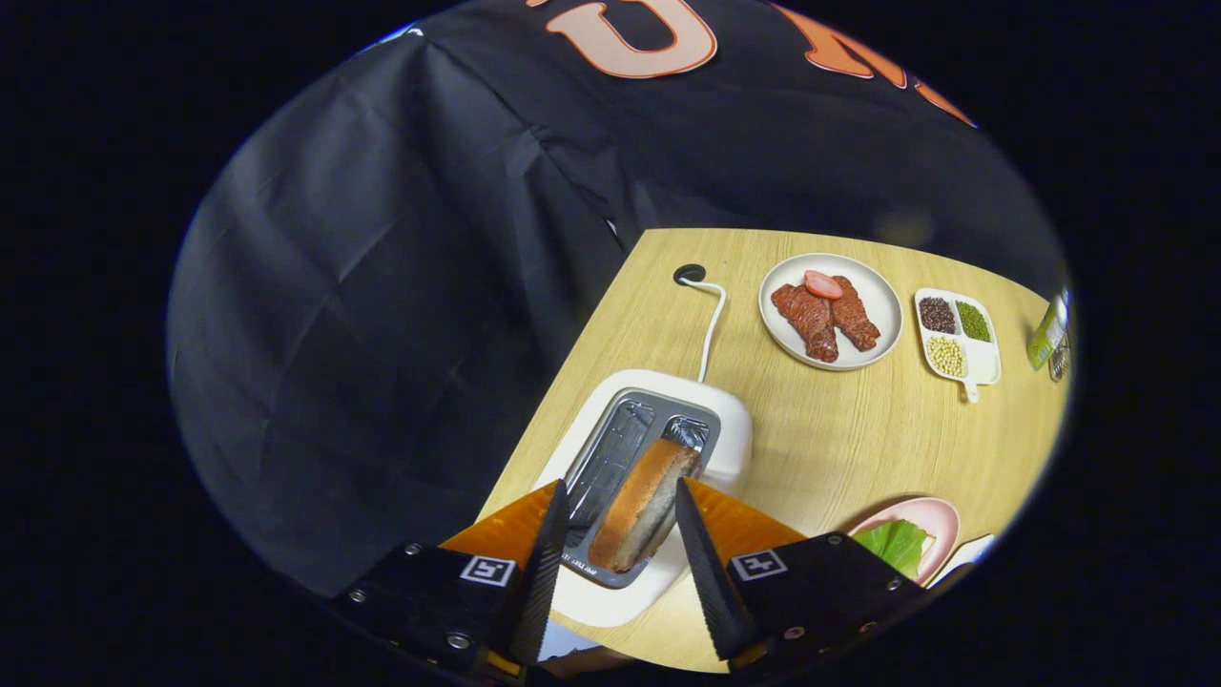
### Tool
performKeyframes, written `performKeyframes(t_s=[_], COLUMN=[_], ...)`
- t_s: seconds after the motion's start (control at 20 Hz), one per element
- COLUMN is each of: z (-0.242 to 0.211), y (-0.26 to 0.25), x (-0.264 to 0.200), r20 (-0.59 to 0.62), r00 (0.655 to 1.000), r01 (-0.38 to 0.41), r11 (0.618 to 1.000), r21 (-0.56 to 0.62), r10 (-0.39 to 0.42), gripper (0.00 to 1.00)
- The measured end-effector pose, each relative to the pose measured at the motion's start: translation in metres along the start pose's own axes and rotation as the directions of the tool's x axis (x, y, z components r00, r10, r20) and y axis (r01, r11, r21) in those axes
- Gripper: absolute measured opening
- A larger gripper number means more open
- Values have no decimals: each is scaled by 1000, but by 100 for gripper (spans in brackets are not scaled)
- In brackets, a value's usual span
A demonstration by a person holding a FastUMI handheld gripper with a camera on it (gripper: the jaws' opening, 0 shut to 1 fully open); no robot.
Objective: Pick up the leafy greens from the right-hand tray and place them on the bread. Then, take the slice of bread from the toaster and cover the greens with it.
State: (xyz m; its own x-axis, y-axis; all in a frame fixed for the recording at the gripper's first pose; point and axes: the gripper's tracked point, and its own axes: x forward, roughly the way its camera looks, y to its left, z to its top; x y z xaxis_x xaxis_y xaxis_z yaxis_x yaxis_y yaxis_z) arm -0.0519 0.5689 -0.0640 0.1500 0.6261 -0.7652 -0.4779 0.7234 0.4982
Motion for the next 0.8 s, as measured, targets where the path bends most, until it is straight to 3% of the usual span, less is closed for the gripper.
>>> performKeyframes(t_s=[0.1, 0.35, 0.65, 0.8], z=[-4, -8, -3, 0], y=[-4, 2, -8, -12], x=[6, 4, -15, -35], r20=[-16, -23, 18, 57], r00=[1000, 1000, 994, 988], r01=[25, -21, -108, -145], r11=[999, 999, 994, 989], r21=[-28, -39, 35, 32], r10=[-25, 20, 107, 143], gripper=[56, 31, 12, 11])
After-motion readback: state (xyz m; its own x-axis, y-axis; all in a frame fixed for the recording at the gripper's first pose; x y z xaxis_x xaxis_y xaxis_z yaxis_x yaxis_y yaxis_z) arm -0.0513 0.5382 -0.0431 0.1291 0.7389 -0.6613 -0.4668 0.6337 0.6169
